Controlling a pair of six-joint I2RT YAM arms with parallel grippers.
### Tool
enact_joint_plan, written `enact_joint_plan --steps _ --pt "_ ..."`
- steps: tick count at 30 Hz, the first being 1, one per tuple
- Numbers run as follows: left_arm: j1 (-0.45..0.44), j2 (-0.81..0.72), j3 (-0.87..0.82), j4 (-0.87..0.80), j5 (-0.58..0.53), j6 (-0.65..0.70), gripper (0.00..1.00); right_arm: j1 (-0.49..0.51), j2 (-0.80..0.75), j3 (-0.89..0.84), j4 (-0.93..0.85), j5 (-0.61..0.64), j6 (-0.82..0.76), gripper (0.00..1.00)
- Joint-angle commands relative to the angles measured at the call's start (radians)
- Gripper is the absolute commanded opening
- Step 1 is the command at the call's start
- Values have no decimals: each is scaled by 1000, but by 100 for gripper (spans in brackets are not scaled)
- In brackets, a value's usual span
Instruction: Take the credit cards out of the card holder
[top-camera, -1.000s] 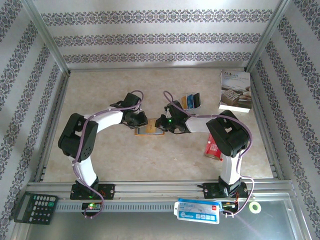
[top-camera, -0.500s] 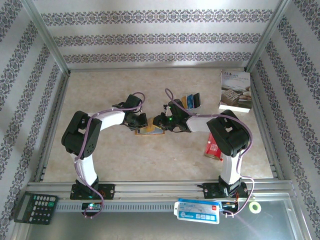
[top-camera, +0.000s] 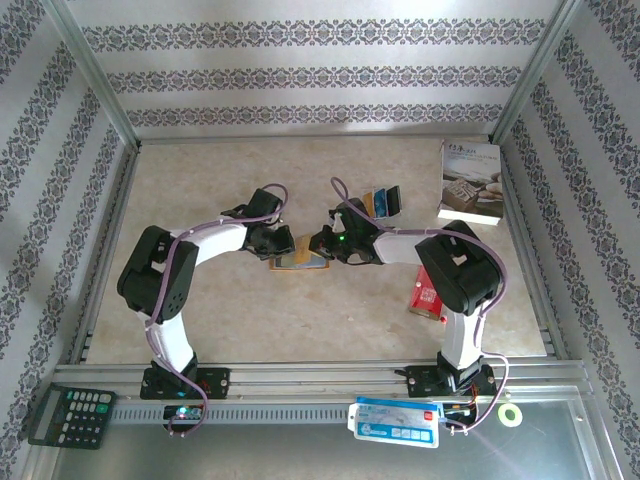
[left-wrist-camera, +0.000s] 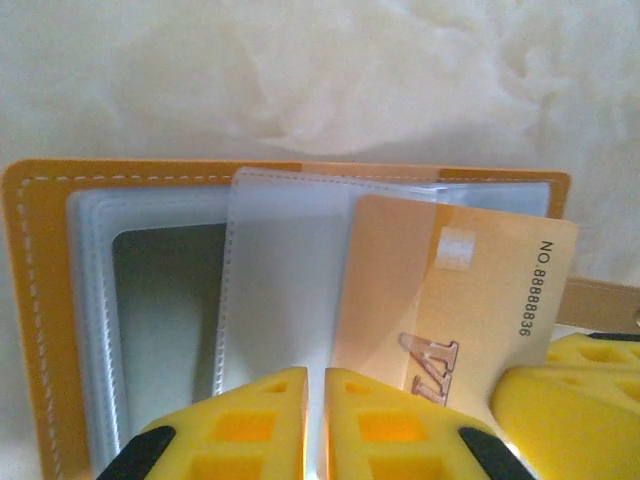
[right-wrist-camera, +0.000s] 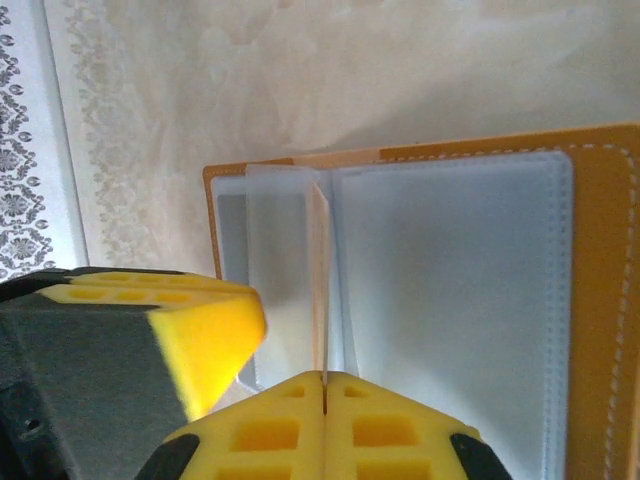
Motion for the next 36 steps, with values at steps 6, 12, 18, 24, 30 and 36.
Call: enact_joint_plan --steps 6,12,18,24,30,36 --pt "-12 -120 -31 -18 13 -20 15 -69 -175 -84 -19 -19 -57 1" --pt "-7 -266 -103 -14 -18 -34 29 -106 -294 -91 -103 -4 -103 0" --pt "22 -369 -198 -14 -73 -29 59 -177 -435 -48 -335 135 -257 1" --pt "58 -400 -264 47 -66 -37 78 -245 -426 107 -573 284 -426 1" --pt "102 -400 -252 65 -80 28 97 -286 -329 254 -675 360 -515 1" --pt "187 -439 -285 130 18 36 100 -308 -177 437 -795 359 -591 1"
